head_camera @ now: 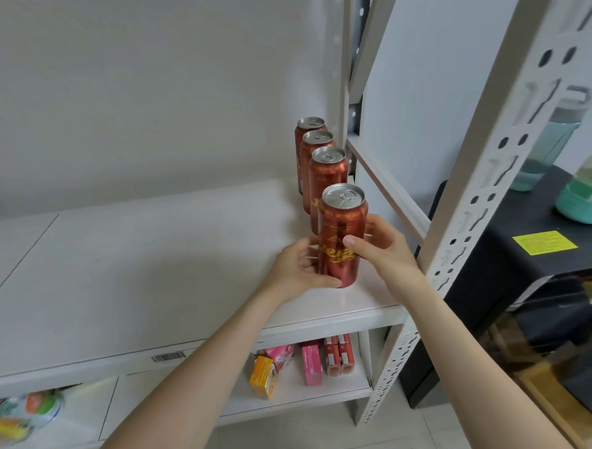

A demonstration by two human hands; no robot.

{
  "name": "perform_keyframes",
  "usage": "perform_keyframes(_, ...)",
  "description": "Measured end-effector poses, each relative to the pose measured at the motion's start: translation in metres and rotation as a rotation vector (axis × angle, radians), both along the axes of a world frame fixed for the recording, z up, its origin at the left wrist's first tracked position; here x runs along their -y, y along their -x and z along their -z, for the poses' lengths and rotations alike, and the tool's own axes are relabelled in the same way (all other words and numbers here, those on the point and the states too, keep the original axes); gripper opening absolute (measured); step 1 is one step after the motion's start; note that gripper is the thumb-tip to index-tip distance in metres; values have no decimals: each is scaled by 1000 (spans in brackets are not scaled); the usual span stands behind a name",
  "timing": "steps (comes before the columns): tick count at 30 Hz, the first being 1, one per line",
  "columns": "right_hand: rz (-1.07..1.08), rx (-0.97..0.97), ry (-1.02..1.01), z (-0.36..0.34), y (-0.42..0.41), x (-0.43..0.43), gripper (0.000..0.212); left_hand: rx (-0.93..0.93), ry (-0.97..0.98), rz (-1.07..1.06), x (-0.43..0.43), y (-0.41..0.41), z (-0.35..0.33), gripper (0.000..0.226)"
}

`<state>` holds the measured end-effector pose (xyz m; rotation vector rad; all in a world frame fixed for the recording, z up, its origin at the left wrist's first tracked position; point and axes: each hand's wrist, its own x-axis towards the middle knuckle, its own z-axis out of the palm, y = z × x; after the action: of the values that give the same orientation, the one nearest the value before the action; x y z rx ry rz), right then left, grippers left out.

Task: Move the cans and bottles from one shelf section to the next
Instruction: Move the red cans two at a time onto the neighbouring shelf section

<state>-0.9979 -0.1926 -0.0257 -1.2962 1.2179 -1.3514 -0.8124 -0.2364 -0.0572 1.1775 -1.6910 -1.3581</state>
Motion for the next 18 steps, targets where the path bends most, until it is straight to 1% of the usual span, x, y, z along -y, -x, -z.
perform_keyframes(8,38,44,-14,4,0,13,59,-32,-8,-30,7,9,-3,76)
perform_keyframes(18,37,112,34,8,-3,34,57,0,19,-130,24,5,-3,61)
